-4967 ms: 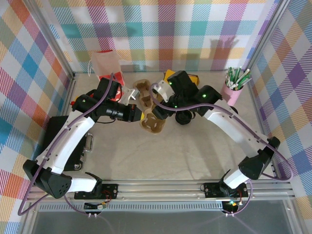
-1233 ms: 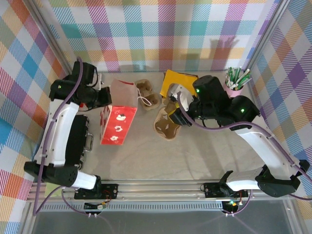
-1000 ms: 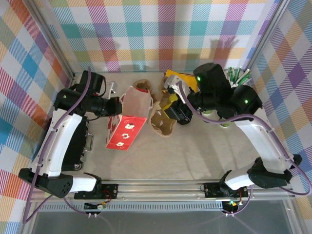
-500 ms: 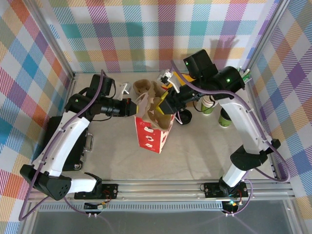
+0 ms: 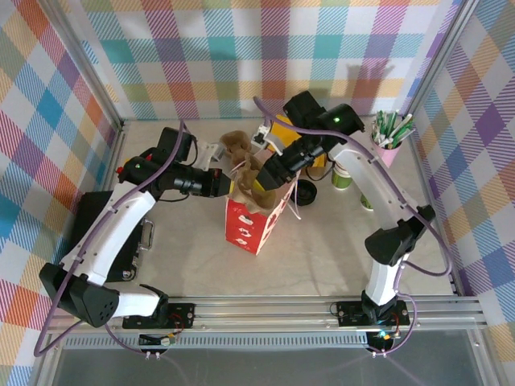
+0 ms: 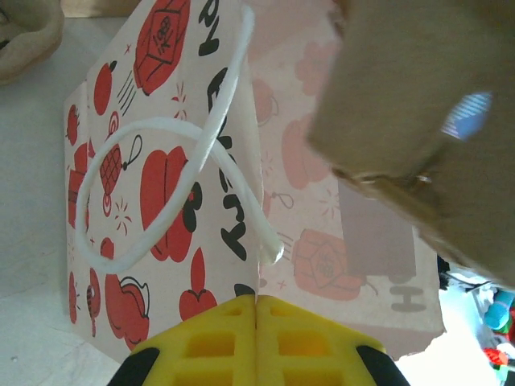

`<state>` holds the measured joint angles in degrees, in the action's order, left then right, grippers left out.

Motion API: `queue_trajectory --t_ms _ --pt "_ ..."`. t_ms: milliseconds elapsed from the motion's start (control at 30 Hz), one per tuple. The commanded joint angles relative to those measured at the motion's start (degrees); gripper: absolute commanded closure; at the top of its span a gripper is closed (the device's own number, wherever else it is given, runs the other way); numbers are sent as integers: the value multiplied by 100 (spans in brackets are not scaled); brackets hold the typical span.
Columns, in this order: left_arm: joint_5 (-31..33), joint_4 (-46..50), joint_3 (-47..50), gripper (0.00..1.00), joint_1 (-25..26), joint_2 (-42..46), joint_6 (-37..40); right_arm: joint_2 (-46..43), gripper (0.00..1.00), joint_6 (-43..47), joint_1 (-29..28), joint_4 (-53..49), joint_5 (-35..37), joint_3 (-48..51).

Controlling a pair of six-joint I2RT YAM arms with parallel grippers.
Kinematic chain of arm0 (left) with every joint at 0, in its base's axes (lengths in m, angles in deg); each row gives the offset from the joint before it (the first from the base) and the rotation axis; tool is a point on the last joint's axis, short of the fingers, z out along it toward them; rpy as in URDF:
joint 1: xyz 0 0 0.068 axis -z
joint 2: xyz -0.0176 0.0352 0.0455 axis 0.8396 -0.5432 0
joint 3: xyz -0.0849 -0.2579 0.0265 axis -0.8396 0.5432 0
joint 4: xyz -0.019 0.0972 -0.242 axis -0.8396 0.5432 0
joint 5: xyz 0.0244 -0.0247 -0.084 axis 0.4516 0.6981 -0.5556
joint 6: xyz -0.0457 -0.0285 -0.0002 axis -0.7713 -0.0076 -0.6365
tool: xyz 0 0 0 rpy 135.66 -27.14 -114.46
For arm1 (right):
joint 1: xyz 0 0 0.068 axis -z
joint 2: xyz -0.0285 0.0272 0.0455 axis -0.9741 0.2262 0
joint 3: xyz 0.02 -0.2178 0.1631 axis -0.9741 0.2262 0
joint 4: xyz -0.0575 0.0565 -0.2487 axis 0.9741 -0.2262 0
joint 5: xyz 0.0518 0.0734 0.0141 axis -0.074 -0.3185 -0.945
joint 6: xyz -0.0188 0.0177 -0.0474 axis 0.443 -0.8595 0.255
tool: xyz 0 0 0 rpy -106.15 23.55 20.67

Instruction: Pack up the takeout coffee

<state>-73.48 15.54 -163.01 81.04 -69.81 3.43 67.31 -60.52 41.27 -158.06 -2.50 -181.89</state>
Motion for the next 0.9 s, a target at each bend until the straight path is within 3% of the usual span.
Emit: queue_trajectory --t_ms 0,367,867 --pt "-92 50 -4 100 56 -75 380 158 65 249 68 -228 30 -50" --pt "-344 359 -178 100 50 -255 893 607 65 851 151 -530 857 -172" --pt "-529 655 -306 100 53 -283 1359 863 63 -11 296 -187 1416 -29"
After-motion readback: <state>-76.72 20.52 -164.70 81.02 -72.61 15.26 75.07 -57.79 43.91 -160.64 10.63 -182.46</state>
